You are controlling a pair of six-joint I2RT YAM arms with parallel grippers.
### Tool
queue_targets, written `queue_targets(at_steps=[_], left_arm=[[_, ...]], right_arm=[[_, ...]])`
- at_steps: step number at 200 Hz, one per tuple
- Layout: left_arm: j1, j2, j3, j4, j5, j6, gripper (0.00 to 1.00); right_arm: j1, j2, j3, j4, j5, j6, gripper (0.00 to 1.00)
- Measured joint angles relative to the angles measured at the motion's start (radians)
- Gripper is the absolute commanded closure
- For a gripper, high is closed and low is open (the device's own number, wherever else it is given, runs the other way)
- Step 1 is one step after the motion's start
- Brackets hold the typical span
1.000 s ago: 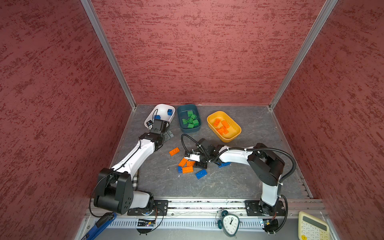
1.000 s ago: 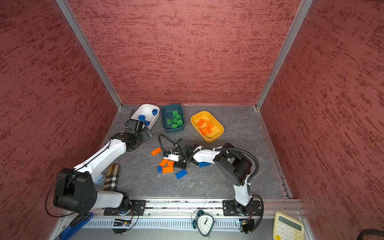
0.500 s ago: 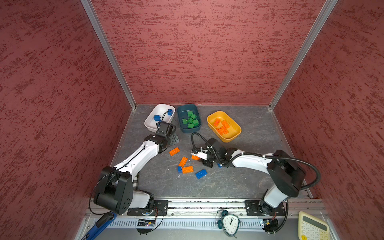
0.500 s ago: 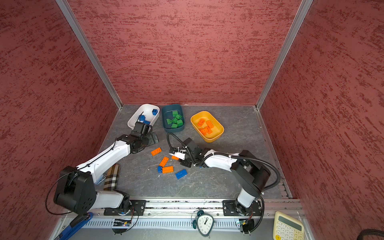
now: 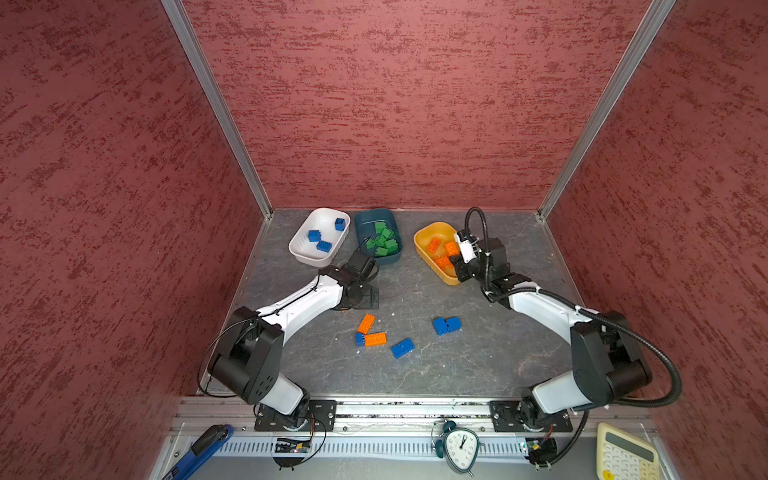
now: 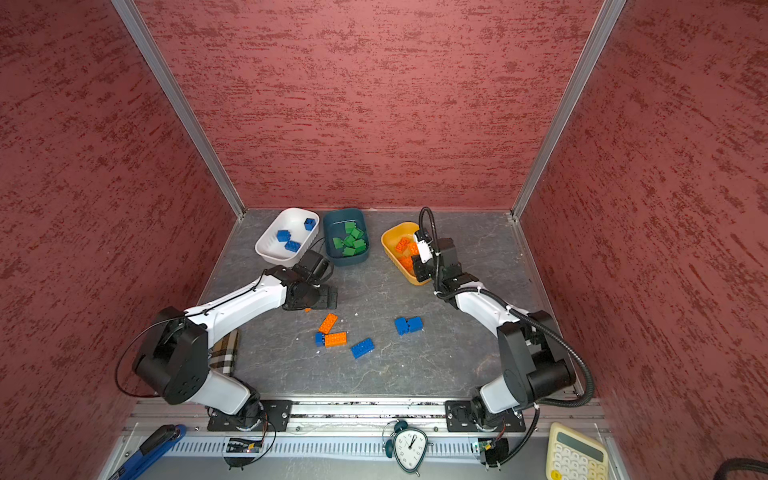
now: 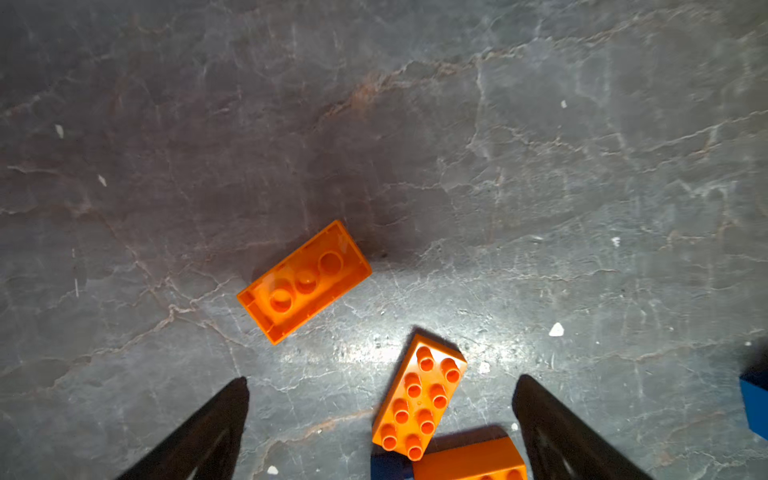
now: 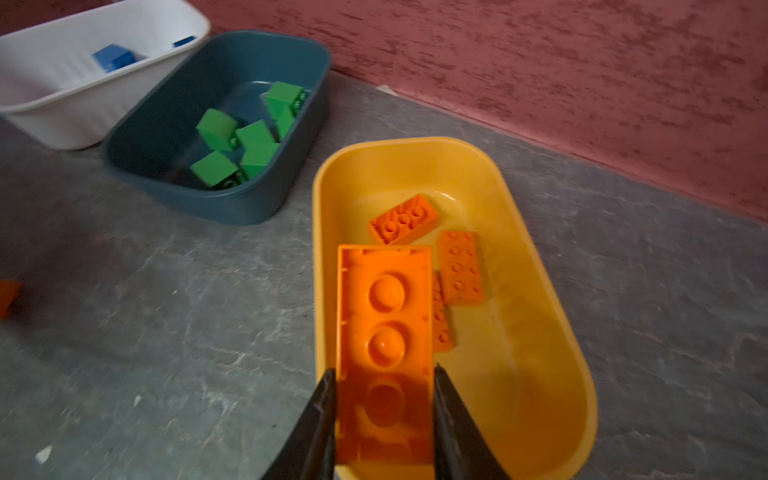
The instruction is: Sort the legos into containers by color
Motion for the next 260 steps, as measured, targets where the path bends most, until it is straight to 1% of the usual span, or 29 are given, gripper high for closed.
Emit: queue_targets(at_steps=[14, 42, 71, 103, 132, 135, 137, 141, 173, 196, 212, 223, 233, 260], left_arm=[[-0.004, 0.014, 0.003, -0.024, 0.007, -0.018, 0.01], [-0.047, 0.016, -0.002, -0.093, 0.027, -0.087, 0.06], [-0.076, -0.011, -0.071, -0.114, 0.080, -0.179, 0.11], [-0.092, -0.044, -0.144, -0.135, 0.117, -0.266, 0.24], [-0.122, -0.052, -0.177, -0.138, 0.150, -0.295, 0.35], [-0.126, -0.052, -0.177, -0.138, 0.151, -0.302, 0.37], [-0.129, -0.052, -0.178, -0.138, 0.154, -0.301, 0.38], [-0.132, -0.052, -0.178, -0.138, 0.154, -0.305, 0.39], [-0.142, -0.052, -0.179, -0.135, 0.160, -0.319, 0.54], [-0.142, -0.052, -0.179, -0.126, 0.164, -0.332, 0.60], [-0.143, -0.056, -0.180, -0.126, 0.161, -0.332, 0.59], [-0.143, -0.063, -0.184, -0.126, 0.158, -0.333, 0.52], [-0.142, -0.069, -0.187, -0.127, 0.153, -0.333, 0.48], [-0.139, -0.112, -0.192, -0.132, 0.135, -0.332, 0.48]], right_arm=[[-0.023, 0.044, 0.044, -0.023, 0.023, 0.040, 0.64], [-0.030, 0.114, 0.116, -0.081, 0.043, 0.084, 0.46], [-0.030, 0.153, 0.162, -0.118, 0.055, 0.110, 0.34], [-0.030, 0.158, 0.171, -0.129, 0.064, 0.136, 0.21], [-0.030, 0.158, 0.171, -0.132, 0.069, 0.166, 0.10], [-0.030, 0.158, 0.171, -0.131, 0.069, 0.169, 0.07], [-0.030, 0.157, 0.171, -0.131, 0.069, 0.171, 0.03], [-0.030, 0.157, 0.171, -0.129, 0.069, 0.175, 0.01], [-0.030, 0.142, 0.171, -0.106, 0.070, 0.197, 0.01], [-0.029, 0.127, 0.171, -0.089, 0.070, 0.203, 0.01], [-0.029, 0.124, 0.169, -0.081, 0.069, 0.207, 0.01], [-0.029, 0.124, 0.169, -0.079, 0.069, 0.209, 0.01], [-0.029, 0.124, 0.165, -0.074, 0.069, 0.211, 0.01], [-0.028, 0.124, 0.155, -0.070, 0.068, 0.217, 0.01]])
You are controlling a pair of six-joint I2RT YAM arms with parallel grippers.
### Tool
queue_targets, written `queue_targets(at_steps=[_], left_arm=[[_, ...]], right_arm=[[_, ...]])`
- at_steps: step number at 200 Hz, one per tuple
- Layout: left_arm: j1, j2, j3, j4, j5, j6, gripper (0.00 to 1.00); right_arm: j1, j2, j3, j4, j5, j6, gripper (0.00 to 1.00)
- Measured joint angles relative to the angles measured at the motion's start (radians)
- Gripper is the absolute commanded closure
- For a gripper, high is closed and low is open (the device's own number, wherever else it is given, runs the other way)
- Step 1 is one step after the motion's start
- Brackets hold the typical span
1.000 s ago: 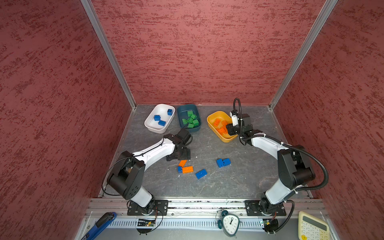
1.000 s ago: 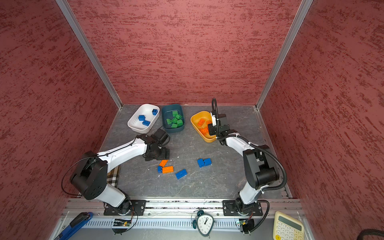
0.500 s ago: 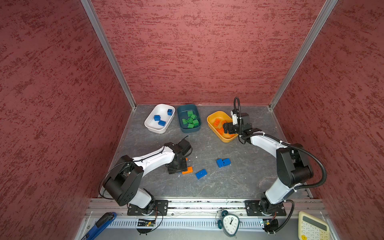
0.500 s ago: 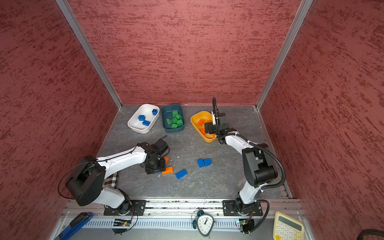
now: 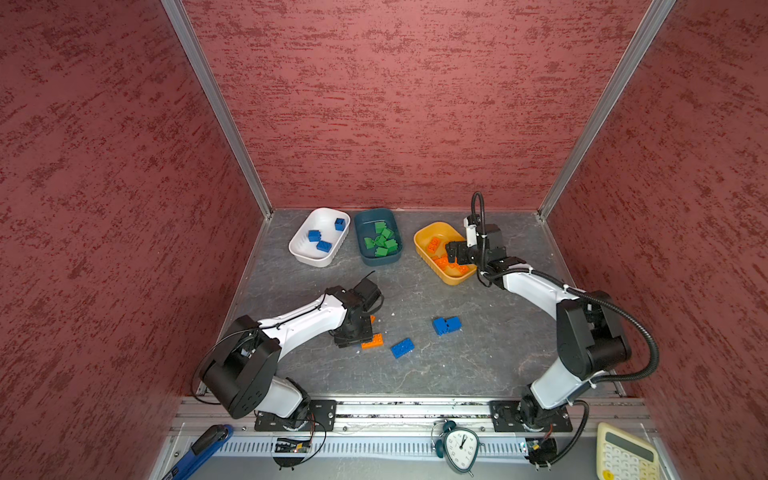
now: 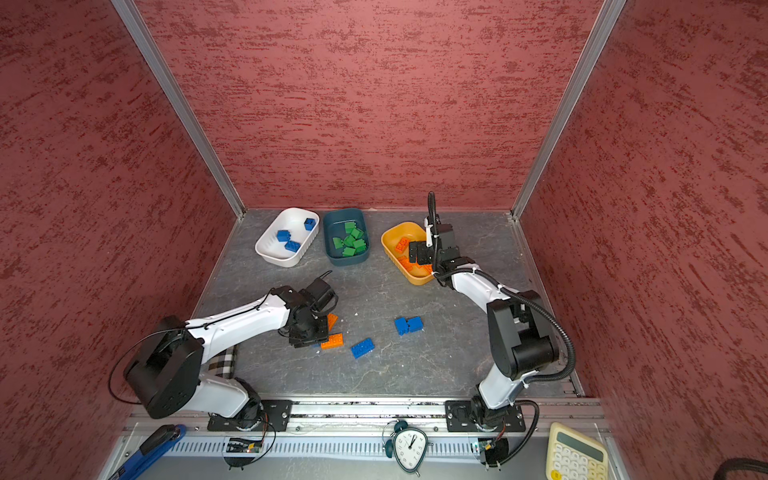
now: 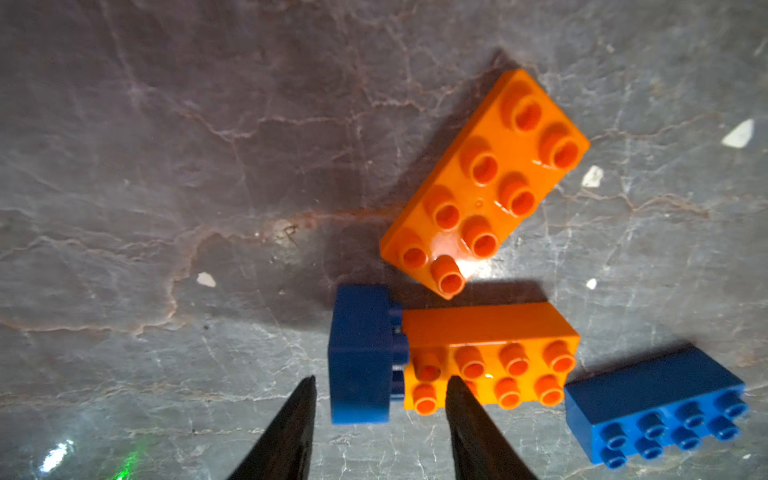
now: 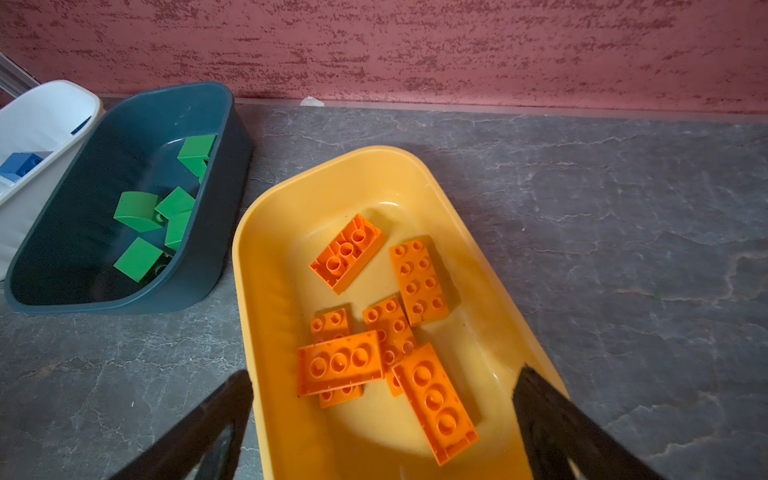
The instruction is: Sort the legos into containers by color
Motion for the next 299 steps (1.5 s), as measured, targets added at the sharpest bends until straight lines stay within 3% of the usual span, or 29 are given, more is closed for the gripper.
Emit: queue_targets(at_steps=[64, 116, 159, 199, 221, 246, 299], left_arm=[[0.042, -0.029, -0.024, 0.003, 0.001, 0.008, 0.61], [0.048, -0.002, -0.053, 0.036, 0.005, 0.011, 0.64], [0.065, 0.034, -0.066, 0.036, -0.010, 0.012, 0.77], [0.082, -0.051, -0.047, 0.017, -0.051, 0.011, 0.79], [0.151, -0.141, -0.011, 0.019, -0.066, 0.012, 0.79], [0.288, -0.186, 0.035, 0.057, -0.062, 0.038, 0.78], [0.563, -0.044, 0.230, 0.233, -0.068, 0.111, 0.79]], right_arm=[[0.006, 0.000, -0.002, 0.012, -0.007, 0.003, 0.01], [0.011, 0.000, -0.009, 0.013, -0.007, 0.004, 0.01], [0.014, 0.000, -0.009, 0.016, -0.012, 0.004, 0.01], [0.045, -0.024, -0.040, 0.036, -0.065, -0.030, 0.01], [0.098, -0.034, -0.048, 0.042, -0.092, -0.081, 0.01], [0.174, -0.040, -0.054, 0.048, -0.147, -0.161, 0.01], [0.328, -0.039, -0.060, 0.049, -0.254, -0.279, 0.01]])
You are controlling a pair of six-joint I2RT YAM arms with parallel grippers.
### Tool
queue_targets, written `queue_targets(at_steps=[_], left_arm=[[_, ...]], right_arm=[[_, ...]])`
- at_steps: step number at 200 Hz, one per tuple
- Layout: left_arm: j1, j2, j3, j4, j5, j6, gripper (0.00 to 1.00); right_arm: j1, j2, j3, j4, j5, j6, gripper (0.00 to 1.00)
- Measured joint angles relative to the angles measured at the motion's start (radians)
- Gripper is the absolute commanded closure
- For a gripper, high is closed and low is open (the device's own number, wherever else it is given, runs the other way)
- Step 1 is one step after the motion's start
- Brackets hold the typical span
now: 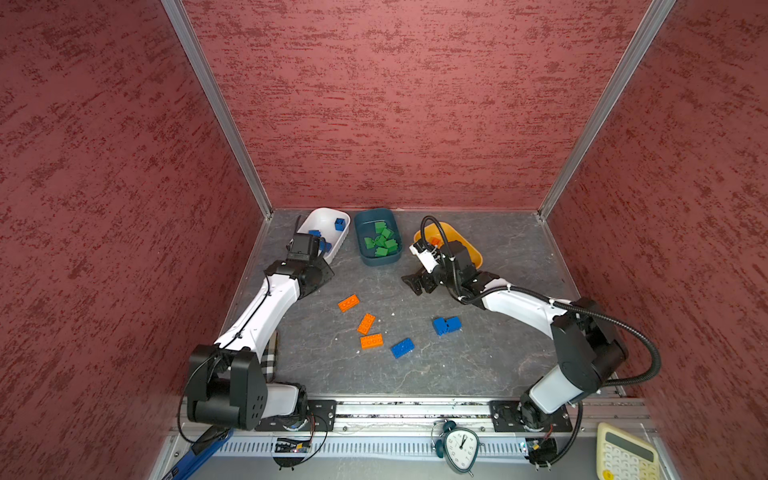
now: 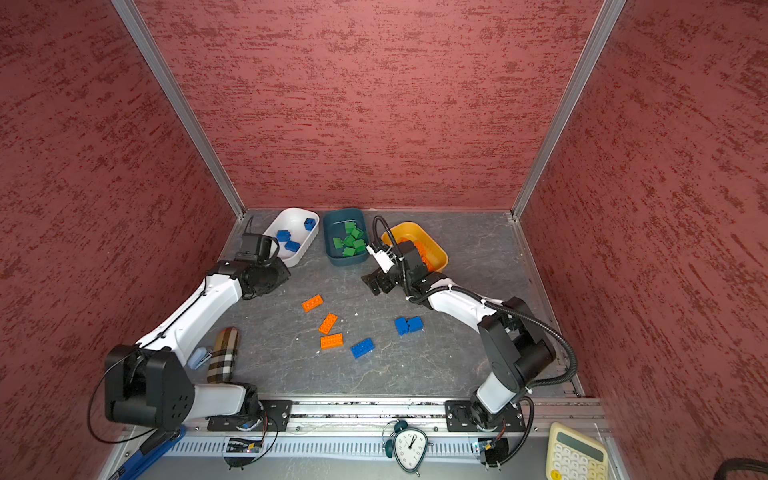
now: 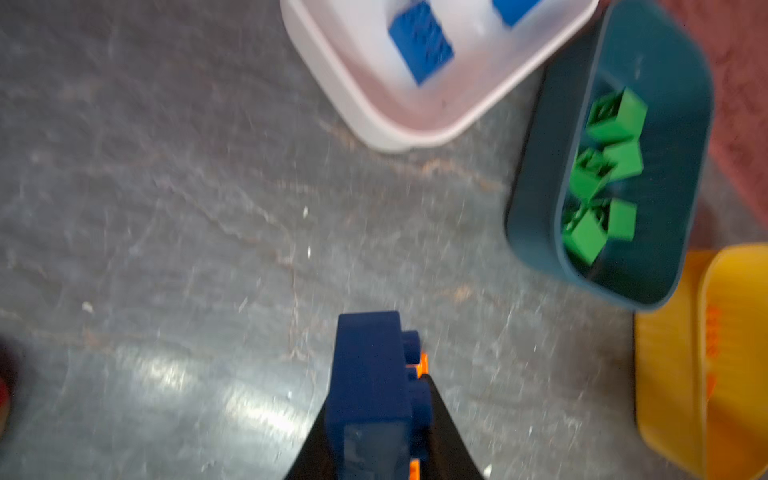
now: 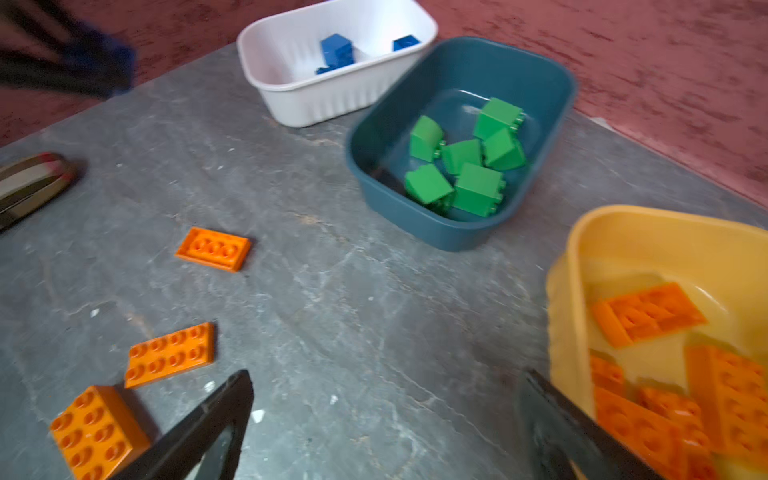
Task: Sort the legos into containers by color
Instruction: 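Carry the blue brick to the white tub and release it with the left gripper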
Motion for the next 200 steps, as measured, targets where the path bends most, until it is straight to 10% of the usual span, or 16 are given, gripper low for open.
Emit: queue_targets(at_steps=[81, 112, 140, 200], left_arm=[[0.131, 0.486, 0.435, 0.094, -0.014, 0.077, 0.72], [0.136, 0.605, 0.555, 0.057, -0.031, 0.087, 0.39], [0.132, 0.609, 0.546, 0.070, -0.009, 0.095, 0.16], [0.119, 0.420, 0.432, 0.106, 0.061, 0.116, 0.01]], right_arm=[[0.151, 0.022, 0.001, -0.112, -0.056, -0.134, 0.01], [0.200, 0.027, 0.001, -0.160, -0.048, -0.173, 0.01], [0.253, 0.032, 0.001, -0.189, -0.044, -0.212, 0.01], [0.338, 0.126, 0.036, -0.324, -0.096, -0.354, 0.04]])
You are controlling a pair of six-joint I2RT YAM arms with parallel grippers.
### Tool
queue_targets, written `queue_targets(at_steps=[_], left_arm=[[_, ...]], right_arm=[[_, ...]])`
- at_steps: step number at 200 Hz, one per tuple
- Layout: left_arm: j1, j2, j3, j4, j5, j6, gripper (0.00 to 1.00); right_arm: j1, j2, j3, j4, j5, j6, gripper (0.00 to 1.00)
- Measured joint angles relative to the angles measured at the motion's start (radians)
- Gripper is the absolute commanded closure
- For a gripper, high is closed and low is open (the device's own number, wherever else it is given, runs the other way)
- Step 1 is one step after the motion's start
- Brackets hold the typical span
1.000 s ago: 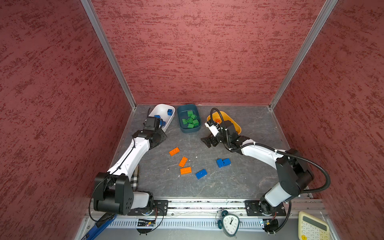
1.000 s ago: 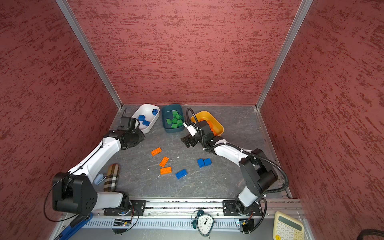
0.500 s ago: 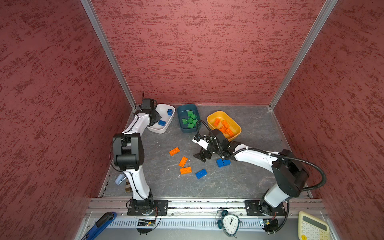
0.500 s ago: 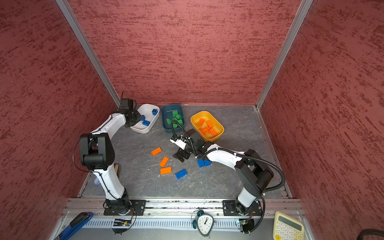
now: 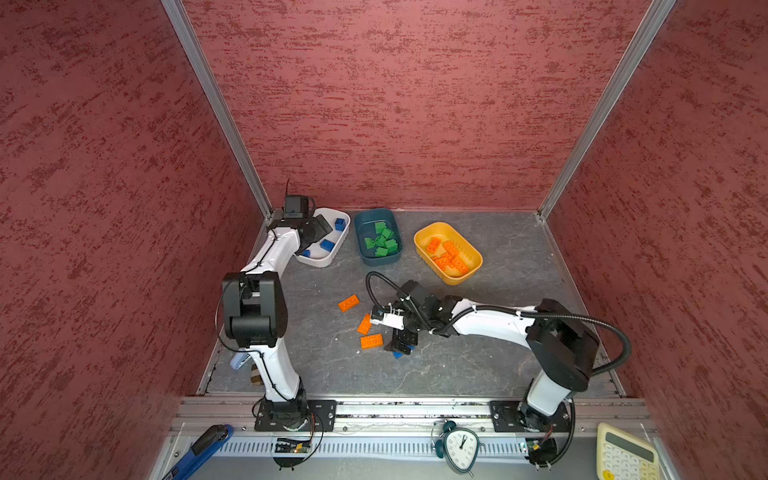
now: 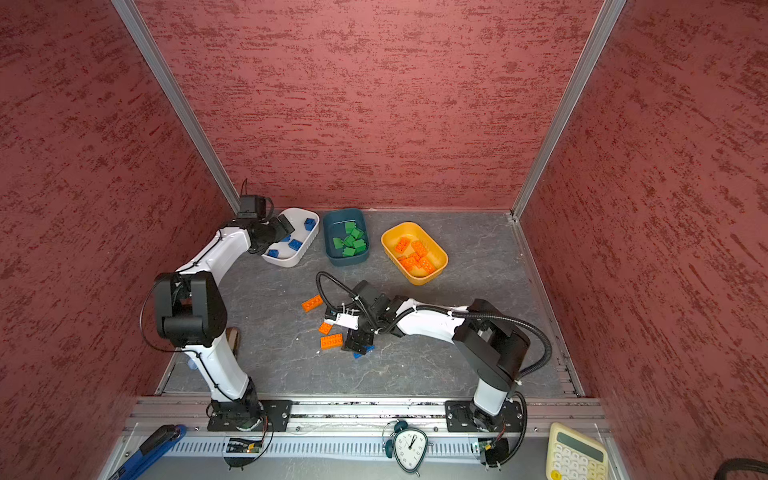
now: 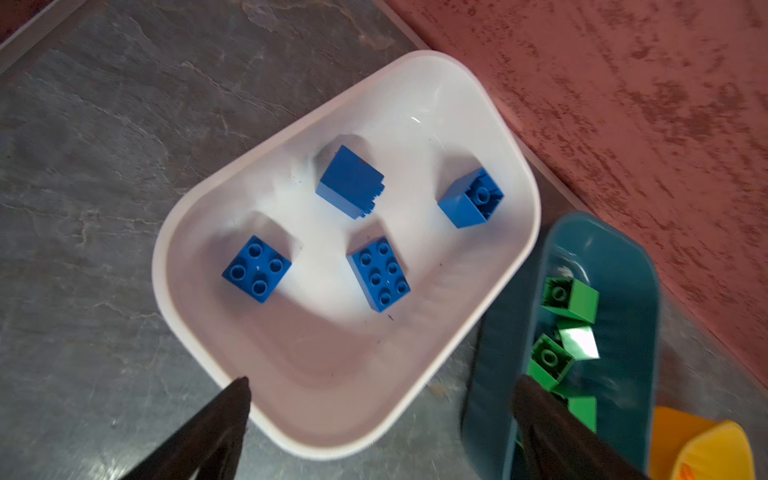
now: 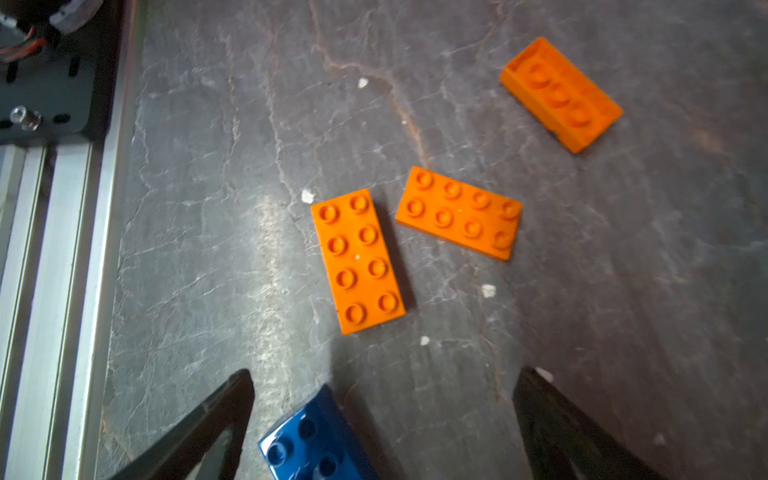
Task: Sort the legos into containers by color
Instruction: 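Carry the blue brick to the white tub and release it with the left gripper, then lower the right gripper and grasp an orange brick on the table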
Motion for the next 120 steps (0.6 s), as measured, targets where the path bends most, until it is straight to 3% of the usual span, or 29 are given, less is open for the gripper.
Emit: queue_targets(at_steps=[54, 120], left_arm=[[0.001, -0.275, -0.219, 0.041, 0.038, -0.004, 0.01], [0.013, -0.476, -0.439, 0.011, 0.034, -0.026, 0.01]], right_arm=[[0.034, 0.103, 0.100, -0.070, 0.002, -0.113, 0.13], [0.052, 0.215, 0.194, -0.103, 0.018, -0.162, 0.30]])
